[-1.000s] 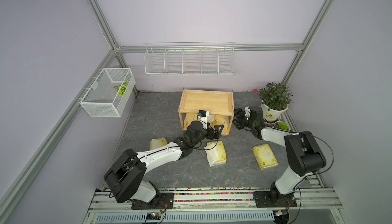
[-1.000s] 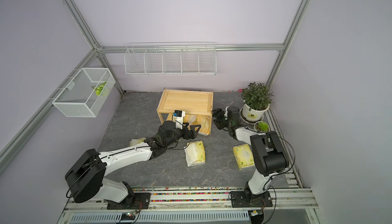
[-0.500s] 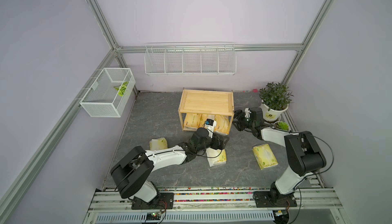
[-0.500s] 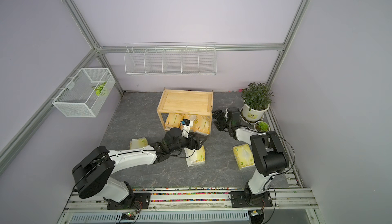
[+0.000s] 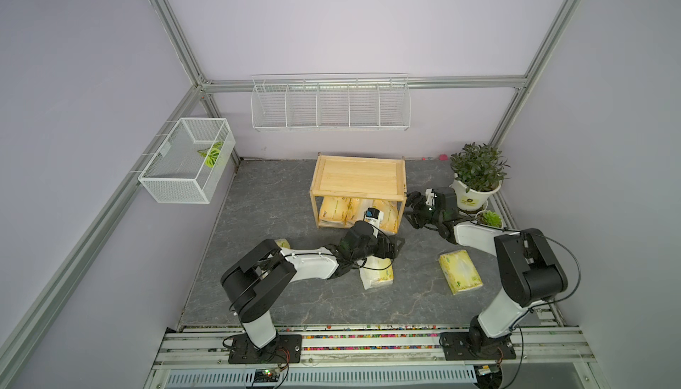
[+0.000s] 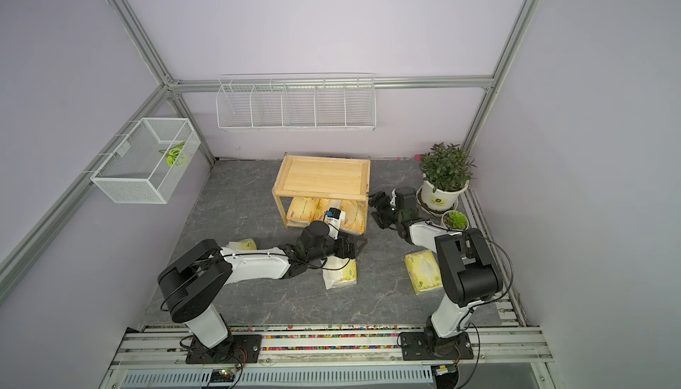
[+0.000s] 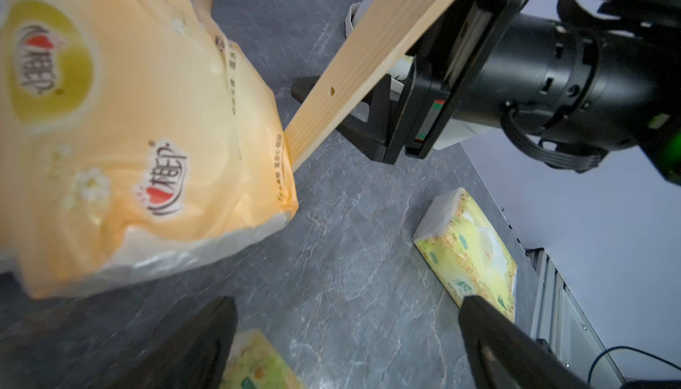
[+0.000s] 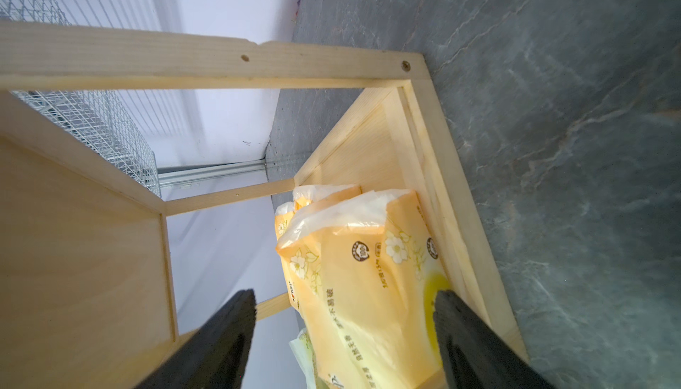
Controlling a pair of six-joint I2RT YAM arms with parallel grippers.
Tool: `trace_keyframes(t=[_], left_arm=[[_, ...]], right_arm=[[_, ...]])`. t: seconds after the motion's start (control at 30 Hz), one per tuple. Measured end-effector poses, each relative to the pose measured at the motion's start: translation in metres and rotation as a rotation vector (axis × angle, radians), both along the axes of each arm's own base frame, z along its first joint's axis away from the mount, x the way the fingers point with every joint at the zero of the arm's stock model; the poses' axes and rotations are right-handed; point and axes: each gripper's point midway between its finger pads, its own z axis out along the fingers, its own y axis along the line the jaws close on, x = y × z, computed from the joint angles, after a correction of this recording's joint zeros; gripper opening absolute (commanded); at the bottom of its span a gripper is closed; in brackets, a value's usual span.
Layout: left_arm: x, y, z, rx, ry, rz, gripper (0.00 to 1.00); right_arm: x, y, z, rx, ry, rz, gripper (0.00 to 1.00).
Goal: Place the tissue boxes on the shelf by color
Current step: Adjust the box of tissues on the shelf.
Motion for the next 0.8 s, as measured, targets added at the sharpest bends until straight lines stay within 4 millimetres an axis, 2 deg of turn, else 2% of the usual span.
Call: trace_keyframes(t=[0.27, 0.4, 0.53, 0.73, 0.8], left_arm=[[0.035, -0.013, -0.001, -0.007, -0.028, 0.03, 1.0], [0.044, -0.016, 0.004, -0.013, -0.049, 0.029, 1.0], [0.039, -0.013, 0.016, -0.027, -0.066, 0.013, 1.0], [0.012, 0.009, 0.05, -0.074, -0.101, -0.002, 1.0], [0.006, 0.014, 0.05, -0.076, -0.101, -0.004, 1.0]], right_arm=[[-0.005, 0.011, 0.008, 0.007, -0.016, 0.024, 0.81], [-0.006, 0.013, 0.009, 0.007, -0.018, 0.029, 0.81], [-0.008, 0.013, 0.005, -0.005, -0.002, 0.031, 0.81], [-0.009, 0.011, 0.003, -0.015, 0.005, 0.03, 0.81], [-0.008, 0.012, 0.004, -0.014, 0.002, 0.03, 0.81]])
